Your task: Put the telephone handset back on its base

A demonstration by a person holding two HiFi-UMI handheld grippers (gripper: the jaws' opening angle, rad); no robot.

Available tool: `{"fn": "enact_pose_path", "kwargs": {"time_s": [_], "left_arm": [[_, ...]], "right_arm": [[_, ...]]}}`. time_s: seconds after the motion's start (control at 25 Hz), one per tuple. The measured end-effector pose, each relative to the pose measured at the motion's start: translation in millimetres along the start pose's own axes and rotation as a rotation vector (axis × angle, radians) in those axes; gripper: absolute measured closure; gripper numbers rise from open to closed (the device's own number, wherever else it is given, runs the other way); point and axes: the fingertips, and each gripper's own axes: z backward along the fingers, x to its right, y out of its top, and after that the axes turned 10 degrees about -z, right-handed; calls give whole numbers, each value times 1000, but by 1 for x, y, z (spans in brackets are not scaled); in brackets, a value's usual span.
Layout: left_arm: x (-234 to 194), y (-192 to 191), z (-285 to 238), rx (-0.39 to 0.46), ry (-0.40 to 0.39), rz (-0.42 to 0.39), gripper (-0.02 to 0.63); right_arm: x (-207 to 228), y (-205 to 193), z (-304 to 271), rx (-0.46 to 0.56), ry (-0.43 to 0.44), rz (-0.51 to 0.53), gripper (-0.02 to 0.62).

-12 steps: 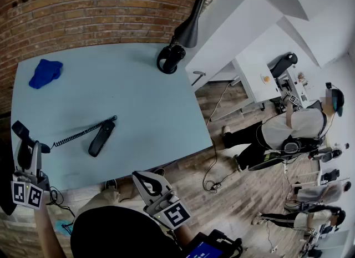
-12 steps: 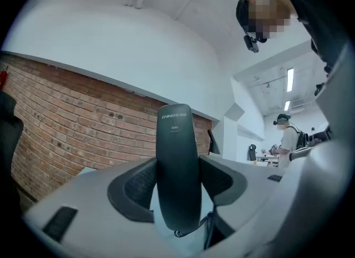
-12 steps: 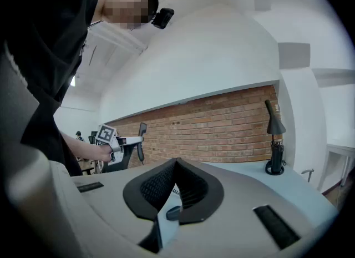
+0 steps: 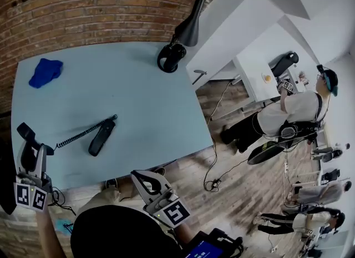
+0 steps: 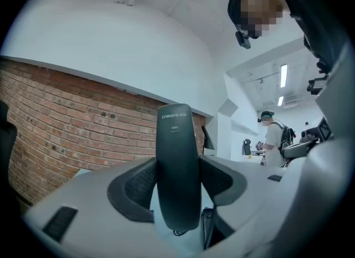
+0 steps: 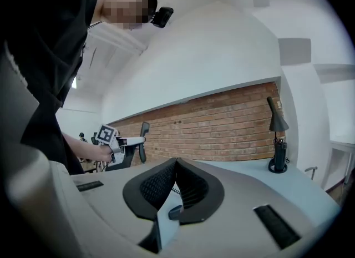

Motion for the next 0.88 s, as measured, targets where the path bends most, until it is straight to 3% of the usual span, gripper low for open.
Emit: {"fn": "enact_pose_path", "kwargs": {"time_s": [0.4, 0.64, 0.88], "left_arm": [[30, -39, 5, -115, -50, -73, 342], [50, -86, 7, -220, -70, -22, 342], [66, -118, -4, -272, -82, 6, 342]], "right_arm": [[5, -11, -3, -18, -5, -15, 581], [6, -14, -4, -15, -12, -37, 581], [16, -20, 1, -19, -38, -53, 581]]}}
